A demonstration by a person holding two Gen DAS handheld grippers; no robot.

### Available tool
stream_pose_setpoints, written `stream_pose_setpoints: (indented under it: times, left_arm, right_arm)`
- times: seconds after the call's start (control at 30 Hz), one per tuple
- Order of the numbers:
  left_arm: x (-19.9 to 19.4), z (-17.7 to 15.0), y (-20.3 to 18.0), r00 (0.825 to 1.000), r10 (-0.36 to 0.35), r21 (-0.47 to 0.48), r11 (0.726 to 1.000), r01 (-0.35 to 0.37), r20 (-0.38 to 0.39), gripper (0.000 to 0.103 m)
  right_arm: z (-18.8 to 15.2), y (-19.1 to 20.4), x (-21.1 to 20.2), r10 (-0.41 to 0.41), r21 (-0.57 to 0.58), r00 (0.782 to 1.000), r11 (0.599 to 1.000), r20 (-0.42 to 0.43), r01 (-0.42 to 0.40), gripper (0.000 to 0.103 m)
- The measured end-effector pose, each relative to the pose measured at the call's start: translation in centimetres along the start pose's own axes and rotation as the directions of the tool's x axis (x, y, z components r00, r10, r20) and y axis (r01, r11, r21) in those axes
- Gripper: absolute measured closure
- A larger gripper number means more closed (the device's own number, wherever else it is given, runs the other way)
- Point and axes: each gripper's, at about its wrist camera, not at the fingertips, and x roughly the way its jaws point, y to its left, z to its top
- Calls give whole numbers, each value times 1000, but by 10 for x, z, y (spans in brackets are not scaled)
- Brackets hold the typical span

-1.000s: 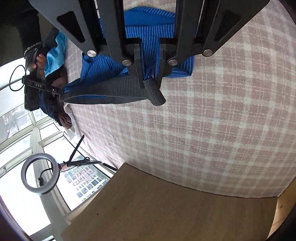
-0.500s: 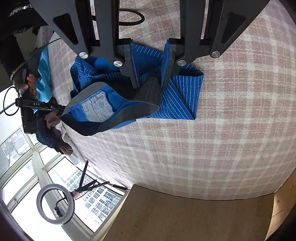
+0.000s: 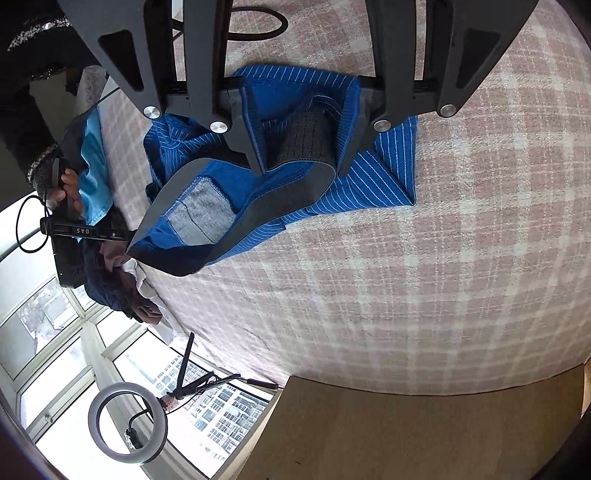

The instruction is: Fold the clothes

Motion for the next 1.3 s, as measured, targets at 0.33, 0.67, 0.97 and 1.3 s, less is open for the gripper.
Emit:
stream_pose_setpoints:
  times: [0.33, 0.67, 0.97, 1.3]
  left_arm:
    - [-4, 5, -37, 998, 58, 190, 980, -53, -20, 66]
    - [34, 33, -64, 980, 173, 359, 925, -126, -102, 87]
    - [-55, 81, -54, 932, 359, 291, 888, -357, 46, 102]
    - [-212, 106, -102, 856, 455, 345, 784, -516, 245, 102]
  right_arm:
    - [5, -47, -17, 45, 273, 993, 959, 105, -72, 97]
    - [6, -42, -3, 53, 239, 995, 969, 80, -71, 97]
    - [13, -9, -56, 144, 106, 968, 980, 206, -168, 97]
    - [32, 75, -165, 333, -124, 863, 943, 379, -309, 98]
